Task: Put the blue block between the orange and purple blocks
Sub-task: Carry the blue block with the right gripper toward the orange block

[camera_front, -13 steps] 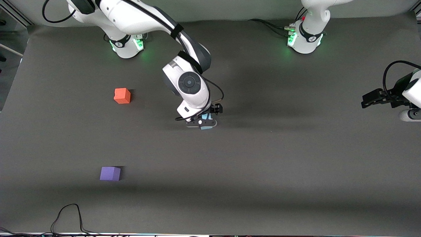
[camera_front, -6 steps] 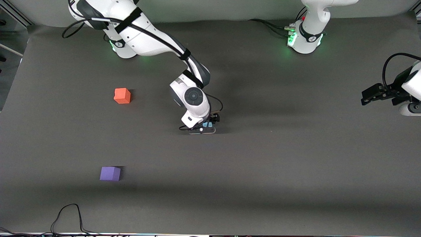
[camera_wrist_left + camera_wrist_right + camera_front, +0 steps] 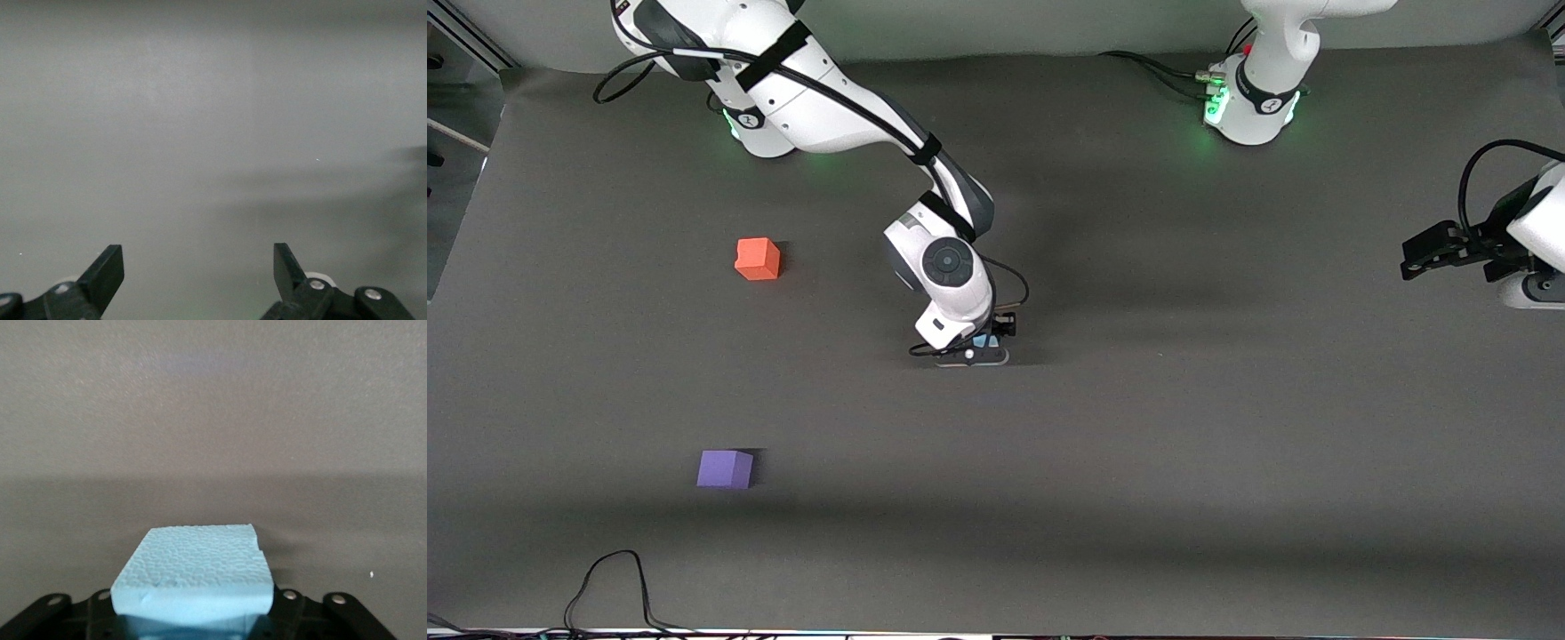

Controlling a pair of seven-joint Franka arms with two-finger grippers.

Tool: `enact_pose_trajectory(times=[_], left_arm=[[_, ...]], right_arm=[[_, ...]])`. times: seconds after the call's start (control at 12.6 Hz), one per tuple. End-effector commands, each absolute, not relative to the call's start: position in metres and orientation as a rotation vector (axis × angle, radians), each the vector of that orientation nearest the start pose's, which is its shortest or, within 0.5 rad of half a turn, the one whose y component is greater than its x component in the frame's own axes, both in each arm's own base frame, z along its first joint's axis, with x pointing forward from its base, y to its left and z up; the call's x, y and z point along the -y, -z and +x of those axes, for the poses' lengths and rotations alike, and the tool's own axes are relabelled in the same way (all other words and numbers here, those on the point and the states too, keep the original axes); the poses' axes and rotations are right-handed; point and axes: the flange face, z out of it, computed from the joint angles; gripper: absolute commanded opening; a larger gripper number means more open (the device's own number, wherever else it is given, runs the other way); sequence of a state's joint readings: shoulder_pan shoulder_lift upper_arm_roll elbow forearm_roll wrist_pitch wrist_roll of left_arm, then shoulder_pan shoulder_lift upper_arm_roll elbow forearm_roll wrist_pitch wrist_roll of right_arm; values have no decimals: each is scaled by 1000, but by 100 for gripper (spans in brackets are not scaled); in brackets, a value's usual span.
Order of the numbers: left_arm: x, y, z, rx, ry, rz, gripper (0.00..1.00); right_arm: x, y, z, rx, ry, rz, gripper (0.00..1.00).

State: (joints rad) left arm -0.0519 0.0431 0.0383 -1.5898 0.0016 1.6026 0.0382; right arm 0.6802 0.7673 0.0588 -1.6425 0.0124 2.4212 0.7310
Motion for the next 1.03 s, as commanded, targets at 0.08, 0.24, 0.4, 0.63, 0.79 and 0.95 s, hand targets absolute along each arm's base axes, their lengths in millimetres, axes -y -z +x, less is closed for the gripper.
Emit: enact_pose_trajectory(times=[0.08, 0.24, 0.4, 0.63, 0.79, 0.95], left_arm=[[9, -595, 567, -116, -46, -3136, 100], [11, -596, 568, -91, -27, -3145, 100], [12, -596, 569, -24, -24, -3145, 100], [15, -595, 568, -26, -36, -3145, 100], [14, -596, 566, -26, -51, -3145, 100], [11, -597, 566, -48, -51, -3145, 100]], right_arm=[[-449, -222, 531, -40, -67, -3124, 46], [-422, -275, 549, -46, -98, -3115, 46], [-385, -358, 564, 20, -141, -3055, 46], [-290, -456, 600, 25, -227, -3040, 47], [-231, -492, 606, 108, -242, -3059, 49], [-166, -501, 599, 176, -242, -3075, 49]])
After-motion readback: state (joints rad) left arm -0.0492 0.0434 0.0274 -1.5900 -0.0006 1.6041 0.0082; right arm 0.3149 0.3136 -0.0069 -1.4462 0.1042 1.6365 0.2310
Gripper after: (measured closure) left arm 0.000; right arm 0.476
